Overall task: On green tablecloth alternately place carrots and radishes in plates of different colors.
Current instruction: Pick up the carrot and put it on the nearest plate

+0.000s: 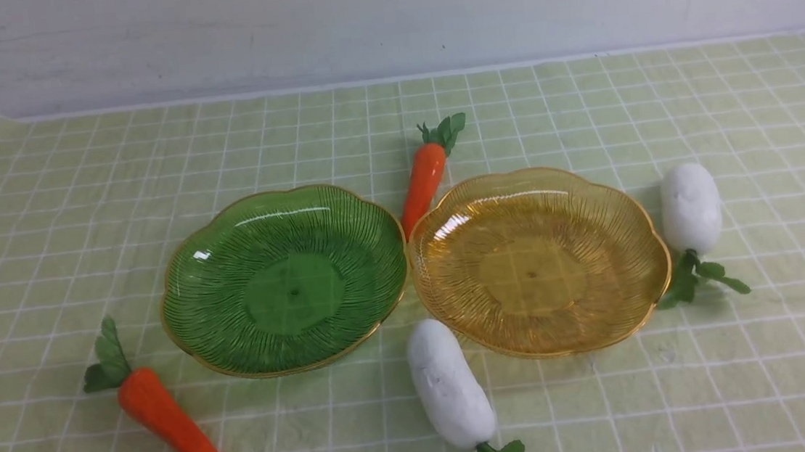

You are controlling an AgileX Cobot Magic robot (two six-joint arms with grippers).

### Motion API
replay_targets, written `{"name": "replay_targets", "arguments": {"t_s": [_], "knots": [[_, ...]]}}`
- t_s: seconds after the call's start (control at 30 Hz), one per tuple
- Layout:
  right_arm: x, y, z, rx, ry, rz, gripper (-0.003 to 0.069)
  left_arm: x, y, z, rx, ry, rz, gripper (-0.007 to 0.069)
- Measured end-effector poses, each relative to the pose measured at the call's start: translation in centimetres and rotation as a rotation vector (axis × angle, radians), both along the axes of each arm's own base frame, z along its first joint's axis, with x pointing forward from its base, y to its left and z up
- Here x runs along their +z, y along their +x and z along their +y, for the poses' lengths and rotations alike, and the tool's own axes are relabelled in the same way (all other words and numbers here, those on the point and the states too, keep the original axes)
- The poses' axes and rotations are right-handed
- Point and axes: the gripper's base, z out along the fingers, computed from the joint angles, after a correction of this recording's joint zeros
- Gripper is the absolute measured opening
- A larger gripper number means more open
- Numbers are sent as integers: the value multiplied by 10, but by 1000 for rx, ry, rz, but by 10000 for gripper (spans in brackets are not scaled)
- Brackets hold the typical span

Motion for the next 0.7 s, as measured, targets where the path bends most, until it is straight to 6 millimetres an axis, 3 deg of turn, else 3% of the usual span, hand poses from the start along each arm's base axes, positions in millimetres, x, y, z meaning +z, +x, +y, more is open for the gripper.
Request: {"name": "replay_targets", "arguments": {"t_s": [0.1,0.17,0.3,0.4,0.5,0.57,0.7], "knots": [[0,0,0,0,0,0,-15,35,12,-11,-65,135,99,-8],[0,0,0,0,-1,0,-15,69,31,-24,-171,265,222,-8],[1,0,1,5,6,-18,-15,91,79,-42,-356,395,498,-8],[4,2,3,20,83,-82,-15,85,106,-49,-444,463,682,-8],[21,2,7,49,322,-265,-15,54,149,-49,-482,515,968,-8],[32,1,7,63,477,-384,-15,27,166,-44,-455,518,1160,-8],[42,-1,5,77,570,-500,-15,-9,174,-34,-352,455,1401,-8]]}}
